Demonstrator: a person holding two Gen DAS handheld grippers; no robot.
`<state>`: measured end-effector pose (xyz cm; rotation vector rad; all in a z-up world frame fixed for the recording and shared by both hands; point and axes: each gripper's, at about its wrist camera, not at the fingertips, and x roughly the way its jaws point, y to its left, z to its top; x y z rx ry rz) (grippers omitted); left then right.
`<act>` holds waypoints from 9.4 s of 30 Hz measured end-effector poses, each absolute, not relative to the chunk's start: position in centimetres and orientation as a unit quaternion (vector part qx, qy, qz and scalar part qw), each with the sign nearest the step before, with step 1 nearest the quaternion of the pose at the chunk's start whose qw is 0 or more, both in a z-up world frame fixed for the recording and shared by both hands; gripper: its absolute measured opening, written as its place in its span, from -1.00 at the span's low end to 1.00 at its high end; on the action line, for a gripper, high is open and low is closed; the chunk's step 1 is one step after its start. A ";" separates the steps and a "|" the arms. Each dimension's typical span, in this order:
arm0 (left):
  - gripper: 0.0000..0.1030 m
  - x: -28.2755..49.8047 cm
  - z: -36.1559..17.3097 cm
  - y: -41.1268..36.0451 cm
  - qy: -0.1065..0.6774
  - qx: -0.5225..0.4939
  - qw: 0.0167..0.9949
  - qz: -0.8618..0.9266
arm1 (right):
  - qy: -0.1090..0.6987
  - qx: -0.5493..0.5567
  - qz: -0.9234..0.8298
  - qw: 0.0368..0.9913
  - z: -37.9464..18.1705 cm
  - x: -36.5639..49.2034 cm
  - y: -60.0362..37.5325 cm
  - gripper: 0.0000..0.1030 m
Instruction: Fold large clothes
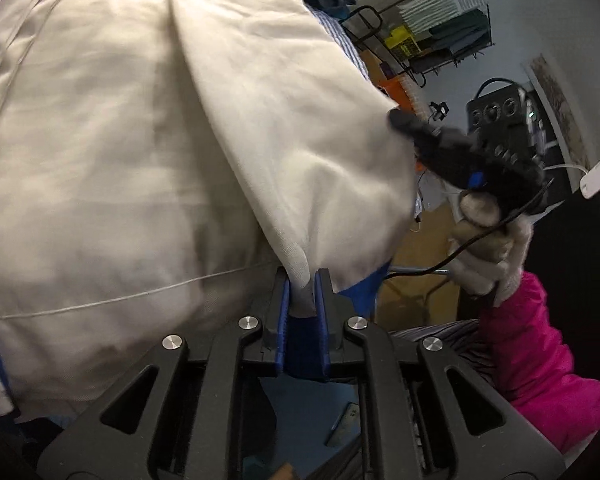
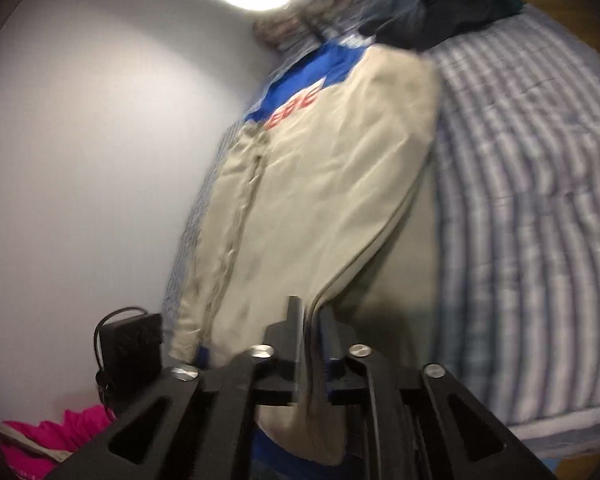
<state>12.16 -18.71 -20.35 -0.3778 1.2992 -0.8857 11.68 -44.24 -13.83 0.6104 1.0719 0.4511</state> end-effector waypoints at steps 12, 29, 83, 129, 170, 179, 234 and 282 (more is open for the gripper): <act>-0.80 12.3 -22.1 -19.6 0.593 -0.136 0.701 -0.373 | 0.582 0.241 0.266 0.729 -19.9 6.2 -40.8 -0.44; -0.76 10.6 -19.6 -18.5 0.563 -0.060 0.745 -0.352 | 0.572 0.219 0.167 0.773 -18.5 3.3 -44.6 0.21; -0.77 12.4 -17.1 -19.7 0.495 -0.055 0.796 -0.344 | 0.515 0.235 0.215 0.796 -13.6 4.8 -37.2 -0.78; -0.23 11.1 -15.9 -22.9 0.476 -0.022 0.802 -0.359 | 0.570 0.274 0.210 0.746 -20.6 5.4 -44.6 -0.64; -0.20 16.6 -17.2 -7.8 0.517 -0.209 0.786 -0.268 | 0.577 0.086 0.309 0.751 -17.0 11.6 -23.2 -0.23; 0.08 16.1 -19.1 -12.1 0.550 -0.171 0.766 -0.286 | 0.521 0.213 0.232 0.794 -14.5 14.7 -34.4 0.07; -0.93 15.2 -21.8 -11.1 0.575 -0.230 0.717 -0.320 | 0.487 0.007 0.147 0.861 -10.6 37.7 -23.7 -0.33; -0.93 13.7 -21.9 -11.5 0.564 -0.222 0.732 -0.311 | 0.461 -0.005 0.087 0.883 -13.3 40.7 -26.9 -0.50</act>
